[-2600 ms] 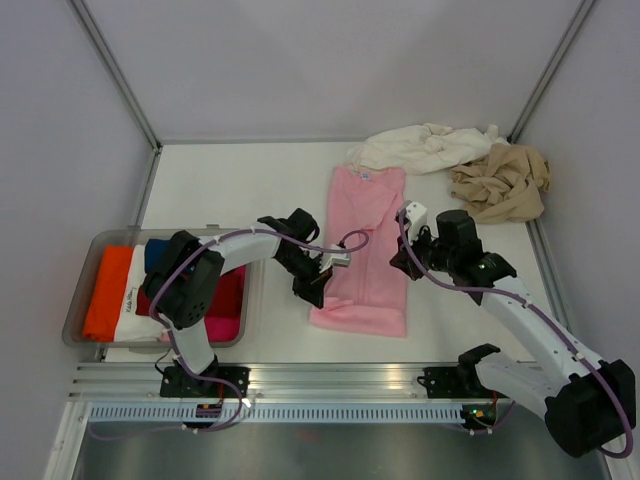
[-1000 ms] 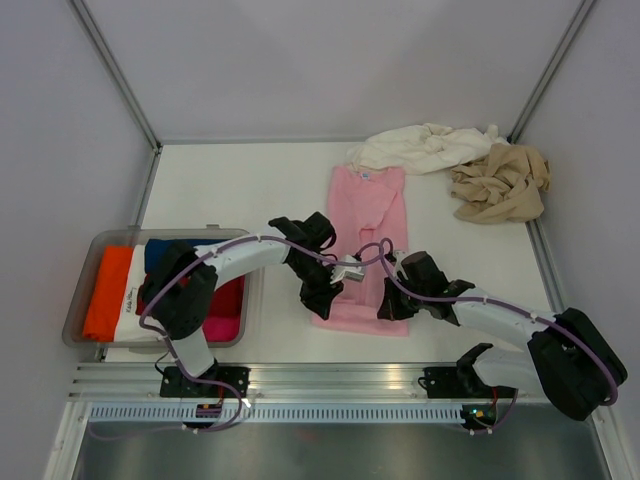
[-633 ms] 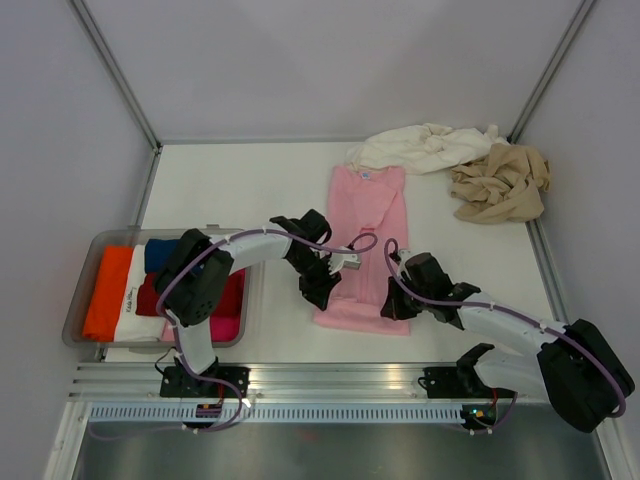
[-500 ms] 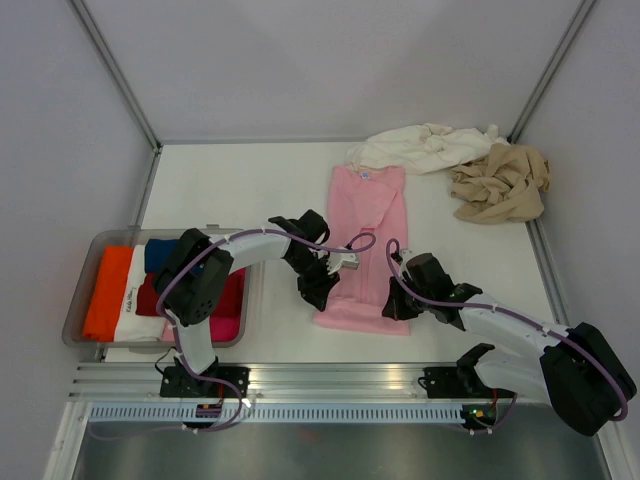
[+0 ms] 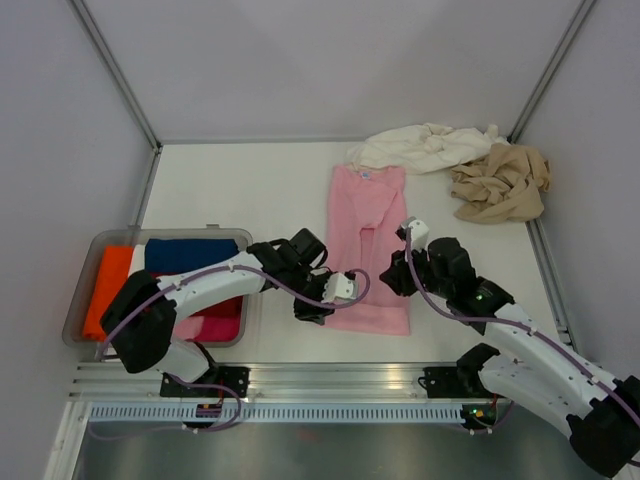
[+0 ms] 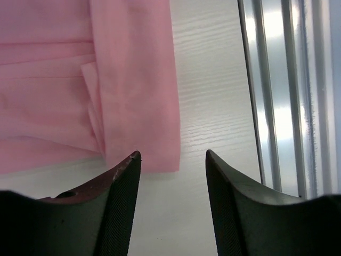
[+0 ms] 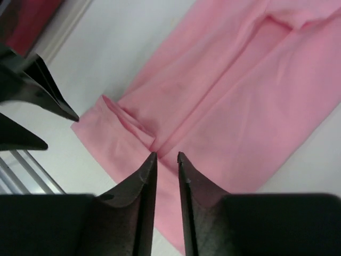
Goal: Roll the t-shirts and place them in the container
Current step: Roll the tshirt
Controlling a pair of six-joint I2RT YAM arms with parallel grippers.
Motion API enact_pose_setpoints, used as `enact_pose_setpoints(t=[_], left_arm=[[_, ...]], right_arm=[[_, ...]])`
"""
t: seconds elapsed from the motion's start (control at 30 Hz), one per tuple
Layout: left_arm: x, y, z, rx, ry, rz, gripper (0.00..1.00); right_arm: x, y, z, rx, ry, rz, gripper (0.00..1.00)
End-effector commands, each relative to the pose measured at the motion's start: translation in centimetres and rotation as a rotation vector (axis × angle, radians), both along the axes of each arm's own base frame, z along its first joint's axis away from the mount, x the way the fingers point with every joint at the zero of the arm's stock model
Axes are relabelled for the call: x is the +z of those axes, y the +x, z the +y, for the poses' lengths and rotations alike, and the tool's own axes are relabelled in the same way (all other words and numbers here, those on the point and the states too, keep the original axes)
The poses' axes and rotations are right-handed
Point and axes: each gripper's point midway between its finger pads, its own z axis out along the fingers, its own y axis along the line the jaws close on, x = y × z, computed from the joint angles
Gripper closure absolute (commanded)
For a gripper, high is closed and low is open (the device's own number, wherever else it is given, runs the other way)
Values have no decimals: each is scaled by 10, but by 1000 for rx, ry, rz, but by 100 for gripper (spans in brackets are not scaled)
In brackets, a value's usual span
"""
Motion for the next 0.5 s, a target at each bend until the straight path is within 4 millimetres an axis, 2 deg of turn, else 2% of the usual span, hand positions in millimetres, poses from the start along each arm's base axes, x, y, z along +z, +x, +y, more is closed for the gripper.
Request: enact_pose_setpoints(t=[0.0,0.03,0.1,0.13,0.2,0.23,0.27,0.3,0.33,0.37,0.47], left_arm=[[-34,3,-1,-50,42,-136,42],[-38,3,-2,-51,46,-149,40],[-48,-3,-3,-73,65,-180,36],[-48,2,-10,-73,43,-222,35],[-57,5,-8,-72,74,-279,34],[-56,9,-12,-62,67,-295,34],[-57,12,-11,-45,79,-305,34],[-56,13,-11,-32,81,-304,35],[-54,13,-12,-8,80,-296,35],[-55,9,-10,-5,77,-283,35],[-64,4,-1,-1,93,-277,37]], right_arm=[[35,18,-9,47,-82,-224,67],[43,19,-12,71,-107,-276,66],[42,12,-16,144,-165,-322,63],[42,4,-15,266,-215,-407,62],[21,-20,-22,414,-288,-408,59],[11,-30,-28,512,-355,-476,58],[-11,-48,-38,578,-395,-407,56],[-20,-55,-43,632,-436,-412,55],[-24,-64,-39,692,-434,-413,53],[-20,-60,-32,691,-412,-436,51],[-37,-64,-36,792,-476,-432,49]])
